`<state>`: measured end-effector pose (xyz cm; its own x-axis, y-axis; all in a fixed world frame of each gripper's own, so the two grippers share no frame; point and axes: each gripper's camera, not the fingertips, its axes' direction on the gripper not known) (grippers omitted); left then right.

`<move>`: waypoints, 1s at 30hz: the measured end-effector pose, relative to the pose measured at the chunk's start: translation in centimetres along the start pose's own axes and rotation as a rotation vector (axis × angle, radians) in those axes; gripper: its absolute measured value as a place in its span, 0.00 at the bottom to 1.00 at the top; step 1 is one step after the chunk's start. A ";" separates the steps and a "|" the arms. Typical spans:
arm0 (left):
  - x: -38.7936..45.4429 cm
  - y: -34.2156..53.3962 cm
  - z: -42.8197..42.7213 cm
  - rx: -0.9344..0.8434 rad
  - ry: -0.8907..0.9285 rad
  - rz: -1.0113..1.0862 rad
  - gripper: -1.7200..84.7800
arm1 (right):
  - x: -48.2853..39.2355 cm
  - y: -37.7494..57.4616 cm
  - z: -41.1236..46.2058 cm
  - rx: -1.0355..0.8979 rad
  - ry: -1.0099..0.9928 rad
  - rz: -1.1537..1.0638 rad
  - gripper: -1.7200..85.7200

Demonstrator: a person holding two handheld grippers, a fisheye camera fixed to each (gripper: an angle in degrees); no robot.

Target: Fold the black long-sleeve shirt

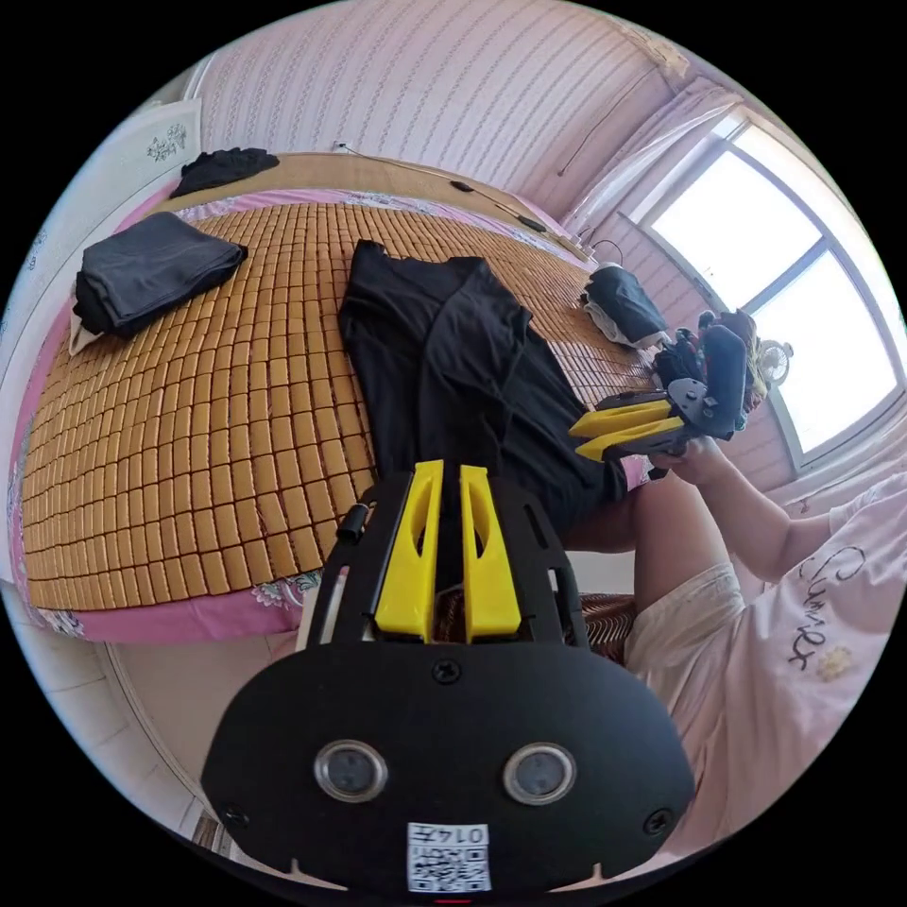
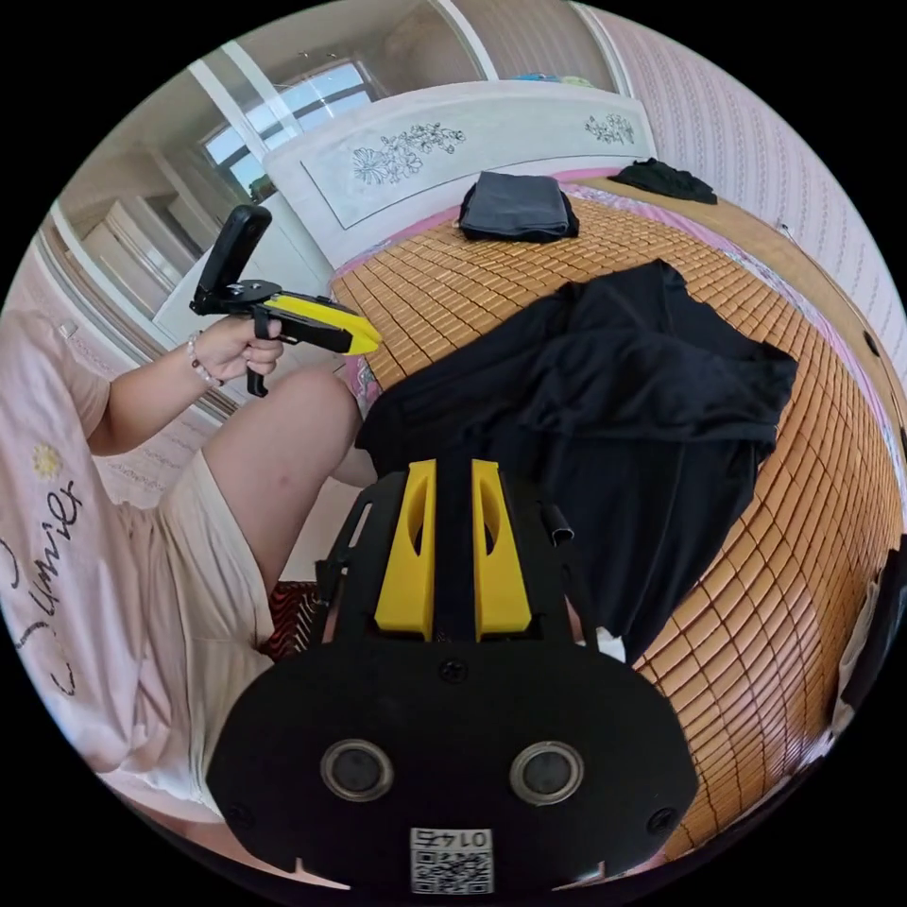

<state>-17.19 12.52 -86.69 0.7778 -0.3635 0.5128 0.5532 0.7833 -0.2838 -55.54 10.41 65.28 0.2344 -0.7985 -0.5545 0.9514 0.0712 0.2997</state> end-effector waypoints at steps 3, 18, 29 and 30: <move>-0.5 -0.4 0.9 -0.007 0.018 0.004 0.08 | 2.3 -1.0 0.5 0.009 0.058 0.087 0.09; 0.8 -3.5 6.3 -0.263 -0.124 0.268 0.02 | 27.1 -10.0 2.8 0.027 0.303 0.693 0.02; -1.4 -4.5 3.8 -0.318 -0.044 0.394 0.04 | 35.0 -8.6 0.9 0.079 0.221 0.667 0.01; -1.5 -4.7 4.2 -0.340 -0.047 0.395 0.05 | 35.1 -8.6 0.7 0.077 0.223 0.658 0.01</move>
<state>-22.17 11.53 -82.74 0.9366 -0.0443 0.3475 0.2925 0.6449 -0.7061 -55.66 -18.63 43.80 0.8005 -0.4618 -0.3820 0.5824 0.4490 0.6776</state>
